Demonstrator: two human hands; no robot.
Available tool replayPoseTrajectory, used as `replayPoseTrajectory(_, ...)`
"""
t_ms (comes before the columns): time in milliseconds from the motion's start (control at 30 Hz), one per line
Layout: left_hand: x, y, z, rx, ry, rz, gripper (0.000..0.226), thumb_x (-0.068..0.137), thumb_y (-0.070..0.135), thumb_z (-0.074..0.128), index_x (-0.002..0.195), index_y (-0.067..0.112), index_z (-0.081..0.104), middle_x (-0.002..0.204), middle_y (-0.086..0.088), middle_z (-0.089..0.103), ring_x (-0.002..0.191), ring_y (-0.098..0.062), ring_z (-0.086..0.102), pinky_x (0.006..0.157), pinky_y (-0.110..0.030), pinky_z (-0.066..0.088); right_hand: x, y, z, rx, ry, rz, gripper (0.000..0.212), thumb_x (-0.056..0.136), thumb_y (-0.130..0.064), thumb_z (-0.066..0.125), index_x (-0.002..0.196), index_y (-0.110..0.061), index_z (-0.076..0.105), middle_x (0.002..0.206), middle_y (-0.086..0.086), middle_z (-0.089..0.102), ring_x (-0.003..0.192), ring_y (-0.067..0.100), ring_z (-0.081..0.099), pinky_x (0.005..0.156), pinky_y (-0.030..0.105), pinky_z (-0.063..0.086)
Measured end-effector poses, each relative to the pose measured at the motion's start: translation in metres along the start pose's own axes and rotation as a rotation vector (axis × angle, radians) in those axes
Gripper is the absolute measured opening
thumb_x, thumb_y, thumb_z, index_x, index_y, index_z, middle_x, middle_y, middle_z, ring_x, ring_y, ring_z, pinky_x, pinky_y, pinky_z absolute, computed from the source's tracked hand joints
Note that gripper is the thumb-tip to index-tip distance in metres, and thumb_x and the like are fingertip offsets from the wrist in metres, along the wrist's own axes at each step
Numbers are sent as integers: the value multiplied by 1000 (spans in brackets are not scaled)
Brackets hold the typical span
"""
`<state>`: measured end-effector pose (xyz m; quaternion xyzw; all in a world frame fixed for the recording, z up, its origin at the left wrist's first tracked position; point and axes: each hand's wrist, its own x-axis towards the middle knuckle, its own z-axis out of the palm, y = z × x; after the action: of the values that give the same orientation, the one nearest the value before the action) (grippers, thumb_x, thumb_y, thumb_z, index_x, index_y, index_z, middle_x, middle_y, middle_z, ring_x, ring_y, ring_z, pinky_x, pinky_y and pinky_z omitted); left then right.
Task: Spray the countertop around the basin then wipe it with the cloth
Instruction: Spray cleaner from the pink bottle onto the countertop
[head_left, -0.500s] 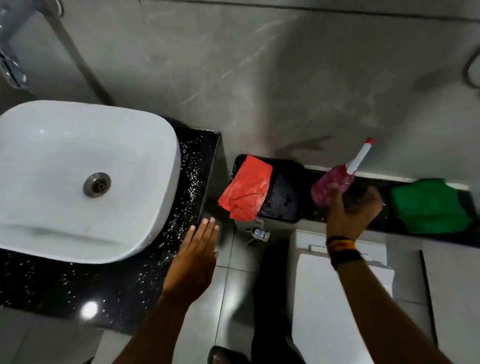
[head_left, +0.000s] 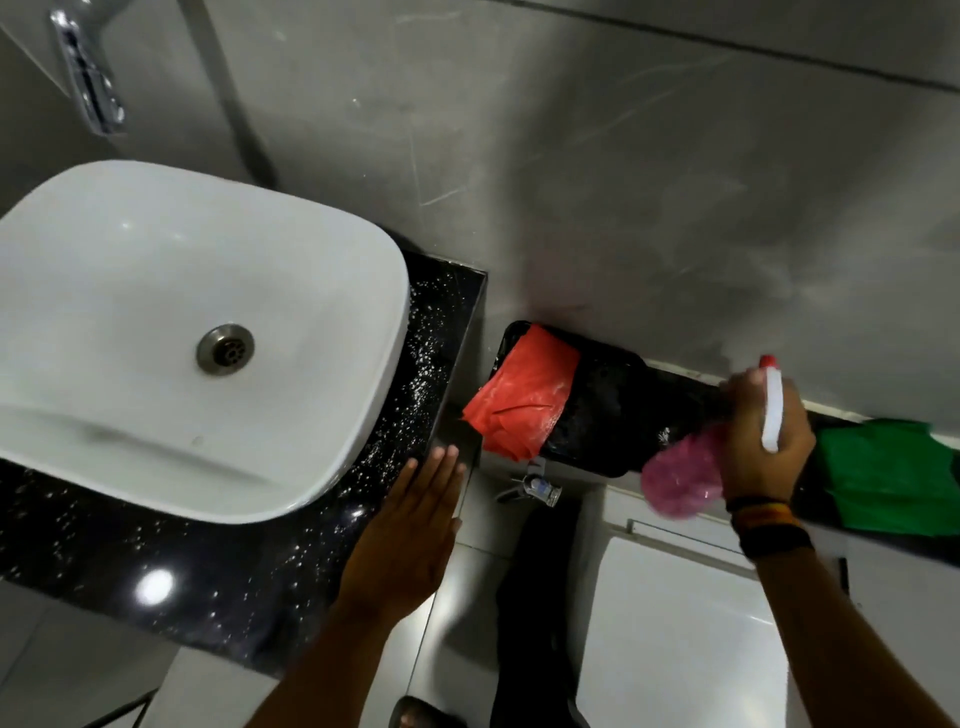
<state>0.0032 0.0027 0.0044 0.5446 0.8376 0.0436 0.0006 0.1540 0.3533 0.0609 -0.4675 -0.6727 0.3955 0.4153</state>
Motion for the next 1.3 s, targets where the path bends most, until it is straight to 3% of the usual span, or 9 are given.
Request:
replayPoseTrajectory(67,-2,-1,2,-19,-3,-2,59,111,30,26,162,-1,30,173,-19,26,162,-33,19,130,-51,18,-31,-3,-6,26,-119,38,49,102,-57,53,83,-16,72,79,10,73,73,25,70,69,37,59)
replayPoseTrajectory(133,-3,-2,3,-17,-7,-1,60,112,31,25,163,0,27,174,-19,22,163,-33,14,132,-51,14,-63,-5,-5,48,-227,160,53,98,-64,54,79,-19,73,73,3,76,67,18,73,63,30,60)
replayPoseTrajectory(267,-3,-2,5,13,-4,5,62,110,29,30,164,0,23,174,-21,19,164,-34,10,133,-51,8,-115,-2,8,-56,-391,306,64,96,-63,56,61,-10,69,60,10,72,57,23,73,58,29,58)
replayPoseTrajectory(367,-3,-2,6,22,4,5,62,110,30,31,164,0,24,174,-21,21,164,-34,12,133,-51,9,-134,-8,13,-63,-418,356,62,97,-60,56,54,-16,64,49,2,67,45,9,66,49,14,49)
replayPoseTrajectory(500,-2,-2,5,18,-4,0,63,109,30,33,163,0,26,174,-21,21,163,-34,15,132,-52,12,-139,-13,15,46,-433,464,54,98,-53,61,57,-19,67,50,2,67,45,12,67,45,17,50)
replayPoseTrajectory(800,-3,-3,4,1,9,2,63,109,30,33,164,1,24,175,-19,19,164,-32,11,133,-50,10,-153,-14,2,0,-394,456,61,96,-59,59,58,-13,66,50,5,65,43,16,65,45,22,52)
replayPoseTrajectory(1000,-4,-3,4,-17,20,7,64,108,28,37,164,1,23,175,-19,19,164,-32,12,132,-51,14,-172,-16,-7,-2,-487,461,59,95,-58,58,62,-9,68,53,7,67,47,18,67,46,22,52)
replayPoseTrajectory(1133,-5,-4,4,-35,19,13,65,107,28,40,164,1,23,175,-19,19,164,-32,12,131,-52,18,-184,-19,-13,-38,-563,395,52,96,-55,57,58,-21,64,52,1,65,46,9,64,48,14,48)
replayPoseTrajectory(1300,-5,-4,5,-48,23,13,64,108,29,35,165,2,22,175,-18,18,164,-32,12,132,-52,17,-188,-19,-17,-72,-582,373,58,95,-60,55,57,-16,62,54,10,66,48,16,67,49,18,52)
